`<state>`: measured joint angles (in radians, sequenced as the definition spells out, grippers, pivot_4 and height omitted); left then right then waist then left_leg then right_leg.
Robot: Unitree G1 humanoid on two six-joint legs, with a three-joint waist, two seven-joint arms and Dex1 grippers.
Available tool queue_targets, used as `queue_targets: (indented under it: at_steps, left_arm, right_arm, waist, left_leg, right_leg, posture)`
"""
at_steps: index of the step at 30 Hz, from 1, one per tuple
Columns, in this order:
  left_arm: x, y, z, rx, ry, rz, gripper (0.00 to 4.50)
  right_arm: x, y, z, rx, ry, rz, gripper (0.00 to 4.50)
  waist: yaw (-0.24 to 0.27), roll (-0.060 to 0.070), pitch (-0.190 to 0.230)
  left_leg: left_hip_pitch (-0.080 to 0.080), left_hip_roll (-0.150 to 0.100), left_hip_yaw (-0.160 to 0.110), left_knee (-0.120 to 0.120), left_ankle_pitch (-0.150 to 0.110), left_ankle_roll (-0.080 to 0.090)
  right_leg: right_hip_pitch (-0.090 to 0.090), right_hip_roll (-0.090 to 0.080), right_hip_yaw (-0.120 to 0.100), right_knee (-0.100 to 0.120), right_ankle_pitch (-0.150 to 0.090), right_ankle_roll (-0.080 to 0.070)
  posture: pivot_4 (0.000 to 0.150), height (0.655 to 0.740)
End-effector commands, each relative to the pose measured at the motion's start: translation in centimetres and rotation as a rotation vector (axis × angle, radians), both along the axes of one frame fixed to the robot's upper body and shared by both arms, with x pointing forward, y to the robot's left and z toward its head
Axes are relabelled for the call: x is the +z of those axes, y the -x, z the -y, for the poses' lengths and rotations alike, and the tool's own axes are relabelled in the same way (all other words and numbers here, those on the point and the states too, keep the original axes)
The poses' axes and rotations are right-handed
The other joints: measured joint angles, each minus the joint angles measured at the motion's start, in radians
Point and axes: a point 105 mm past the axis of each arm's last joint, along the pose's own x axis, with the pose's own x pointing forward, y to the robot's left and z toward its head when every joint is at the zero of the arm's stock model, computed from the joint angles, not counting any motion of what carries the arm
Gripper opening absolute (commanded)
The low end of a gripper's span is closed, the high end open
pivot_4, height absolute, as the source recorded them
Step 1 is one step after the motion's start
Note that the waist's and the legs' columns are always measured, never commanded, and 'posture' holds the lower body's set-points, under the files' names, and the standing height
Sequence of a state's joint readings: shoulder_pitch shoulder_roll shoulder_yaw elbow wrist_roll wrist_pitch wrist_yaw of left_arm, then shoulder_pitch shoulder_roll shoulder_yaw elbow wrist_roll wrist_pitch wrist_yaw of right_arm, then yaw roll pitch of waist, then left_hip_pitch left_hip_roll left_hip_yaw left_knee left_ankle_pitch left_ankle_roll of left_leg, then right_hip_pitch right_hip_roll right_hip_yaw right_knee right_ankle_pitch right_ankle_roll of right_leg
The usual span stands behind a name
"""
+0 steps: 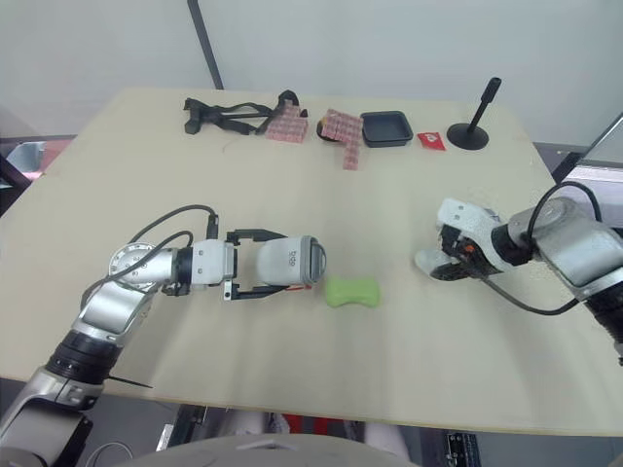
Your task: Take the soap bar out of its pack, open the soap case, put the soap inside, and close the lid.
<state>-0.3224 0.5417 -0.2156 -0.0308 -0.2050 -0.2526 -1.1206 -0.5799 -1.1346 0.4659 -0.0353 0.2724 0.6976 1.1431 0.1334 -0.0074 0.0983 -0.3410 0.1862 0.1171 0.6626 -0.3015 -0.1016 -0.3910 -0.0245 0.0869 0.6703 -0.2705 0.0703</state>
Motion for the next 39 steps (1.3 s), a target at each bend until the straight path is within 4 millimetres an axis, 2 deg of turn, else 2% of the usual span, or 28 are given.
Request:
queue_targets:
  at_steps: [1, 7, 9, 13, 14, 18, 23, 25, 28, 29, 32, 39]
  left_arm:
    - [1.0, 0.0, -0.3, 0.009, 0.025, 0.034, 3.46]
    - [0.9, -0.1, -0.2, 0.011, 0.028, 0.034, 3.46]
    - [0.9, -0.1, -0.2, 0.012, 0.028, 0.034, 3.46]
    - [0.8, -0.1, -0.2, 0.012, 0.026, 0.032, 3.46]
    - [0.8, -0.1, -0.2, 0.012, 0.026, 0.032, 3.46]
    - [0.8, -0.1, -0.3, 0.015, 0.024, 0.026, 3.46]
    - [0.8, -0.6, -0.8, 0.038, 0.023, -0.029, 3.46]
    - [0.7, -0.7, -1.0, 0.04, 0.01, -0.051, 3.46]
    - [0.5, -1.0, -1.4, 0.026, -0.034, -0.098, 3.46]
    - [0.4, -1.1, -1.6, 0.019, -0.058, -0.12, 3.46]
    - [0.4, -1.9, -2.1, 0.027, -0.121, -0.149, 3.46]
    - [-0.2, -2.6, -3.4, 0.009, -0.333, -0.211, 3.46]
  right_arm:
    - [0.3, -0.2, 0.3, 0.057, 0.062, 0.036, 2.06]
    - [0.5, -0.5, -0.4, 0.074, 0.058, 0.047, 2.06]
    - [0.7, -0.5, -0.6, 0.069, 0.042, 0.045, 3.1]
    - [0.9, -0.6, -0.6, 0.065, 0.032, 0.06, 4.29]
    - [0.9, -0.5, -0.6, 0.061, 0.028, 0.054, 4.45]
    - [1.9, -0.3, -0.8, 0.077, -0.034, 0.1, 4.45]
    - [5.9, -0.2, -3.1, 0.144, -0.406, 0.279, 4.45]
    - [6.4, 1.4, -3.4, 0.199, -0.542, 0.282, 4.45]
    - [5.5, 4.3, -3.2, 0.239, -0.727, 0.317, 4.45]
    - [4.8, 5.6, -3.4, 0.276, -0.76, 0.322, 4.45]
    - [3.2, 7.6, -4.0, 0.303, -0.811, 0.36, 4.45]
    - [0.5, 9.7, -4.9, 0.335, -0.863, 0.357, 4.45]
  waist:
    - [0.0, 0.0, 0.0]
    - [-0.001, 0.0, 0.0]
    - [-0.001, 0.0, 0.0]
    - [-0.001, 0.0, 0.0]
    - [-0.001, 0.0, 0.0]
    - [0.0, 0.0, 0.0]
    - [-0.001, 0.0, 0.0]
    - [0.003, 0.0, 0.0]
    - [0.014, -0.001, -0.001]
    - [0.019, -0.001, -0.001]
    - [0.012, 0.0, -0.001]
    - [-0.027, -0.001, -0.001]
  left_leg:
    - [0.0, 0.0, 0.0, 0.0, 0.0, 0.0]
    - [0.0, 0.0, 0.0, 0.0, 0.0, 0.0]
    - [0.0, 0.0, 0.0, 0.0, 0.0, 0.0]
    - [0.001, 0.0, 0.0, 0.0, 0.0, 0.0]
    - [0.001, 0.0, 0.0, 0.0, 0.0, 0.0]
    - [0.001, 0.0, 0.0, 0.0, 0.0, 0.0]
    - [0.001, 0.0, 0.002, 0.001, 0.0, 0.0]
    - [0.001, 0.0, 0.002, 0.001, 0.0, 0.0]
    - [0.001, 0.001, 0.001, 0.001, 0.0, 0.001]
    - [0.0, 0.0, 0.001, 0.001, 0.0, 0.001]
    - [0.0, 0.0, 0.002, 0.001, 0.0, 0.001]
    - [0.002, -0.001, 0.002, 0.0, 0.0, 0.001]
  right_leg:
    - [0.0, 0.0, 0.0, 0.0, 0.0, 0.0]
    - [0.0, 0.0, 0.0, 0.001, 0.0, 0.0]
    - [0.0, 0.0, 0.0, 0.001, 0.0, 0.0]
    - [0.0, 0.0, 0.0, 0.001, 0.0, 0.0]
    - [0.0, 0.0, 0.0, 0.001, 0.0, 0.0]
    - [0.0, 0.0, 0.0, 0.001, 0.0, 0.0]
    - [-0.001, 0.0, 0.002, 0.003, 0.0, 0.0]
    - [-0.001, 0.0, 0.002, 0.002, 0.0, 0.0]
    - [-0.001, 0.0, 0.001, 0.002, 0.0, 0.0]
    - [-0.001, 0.0, 0.001, 0.002, 0.0, 0.0]
    - [-0.001, -0.001, 0.0, 0.002, 0.0, 0.0]
    - [-0.001, -0.004, 0.001, 0.001, 0.0, 0.0]
  posture:
    - [0.15, 0.74]
    - [0.15, 0.74]
    - [0.15, 0.74]
    - [0.15, 0.74]
    - [0.15, 0.74]
    - [0.15, 0.74]
    - [0.15, 0.74]
    - [0.15, 0.74]
    - [0.15, 0.74]
    - [0.15, 0.74]
    - [0.15, 0.74]
    - [0.15, 0.74]
